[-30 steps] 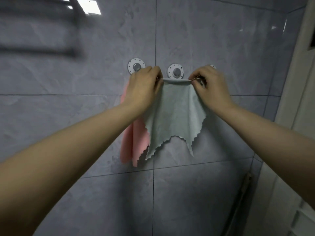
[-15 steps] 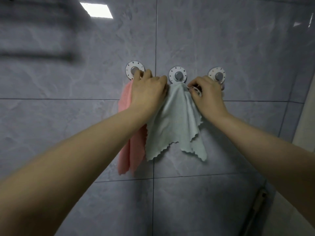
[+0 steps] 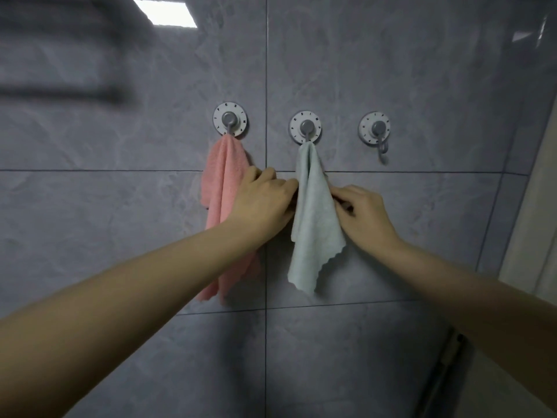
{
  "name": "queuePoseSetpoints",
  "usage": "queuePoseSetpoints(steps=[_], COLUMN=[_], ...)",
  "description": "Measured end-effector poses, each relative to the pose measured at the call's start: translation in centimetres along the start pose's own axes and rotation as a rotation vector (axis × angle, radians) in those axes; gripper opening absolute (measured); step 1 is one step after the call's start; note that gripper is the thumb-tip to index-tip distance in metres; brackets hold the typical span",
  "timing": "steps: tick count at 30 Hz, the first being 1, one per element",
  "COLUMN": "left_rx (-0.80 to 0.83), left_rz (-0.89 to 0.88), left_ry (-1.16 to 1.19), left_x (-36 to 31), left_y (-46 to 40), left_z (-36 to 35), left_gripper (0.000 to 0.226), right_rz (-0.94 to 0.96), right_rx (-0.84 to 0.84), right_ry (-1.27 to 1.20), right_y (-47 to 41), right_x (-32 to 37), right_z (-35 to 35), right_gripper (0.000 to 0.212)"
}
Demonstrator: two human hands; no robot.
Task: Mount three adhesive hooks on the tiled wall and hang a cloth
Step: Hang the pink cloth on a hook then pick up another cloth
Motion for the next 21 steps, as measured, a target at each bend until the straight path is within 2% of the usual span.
queuePoseSetpoints(steps=[6,16,19,21], left_rx=[0.013,-0.007,-0.014,-0.019], left_rz=[-0.02,0.006,0.007,0.014], left_ry=[-0.042,-0.056,-0.056,-0.067], left_x=[0.3,1.2,1.4,1.7], left_y=[0.8,-0.1,0.0,0.2], left_z=[0.5,2.3,2.8,3.3], left_gripper=[0.029,0.03,0.027,0.023], right_rz=[-0.06,-0.068,-0.152,-0.18], right_rx=[-0.009,-0.149,-0.17,-0.179], right_ry=[0.003,0.044,0.019,-0.028], right_y=[0.1,-1.7,-2.1,-2.6], right_x=[-1.2,0.0,0.6,1.5], right_z=[1.9,3.6,4.0,4.3], right_gripper=[0.015,0.017,0.018,0.011])
Point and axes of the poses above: each hand's wrist, its own y-axis away from the middle knuckle, its own z-axis out of the back of the hand, x = y × z, the point moved 5 cm from there along -y, towards the middle knuckle, and after that the axes turned 8 degrees about y, right-handed, at the moved point
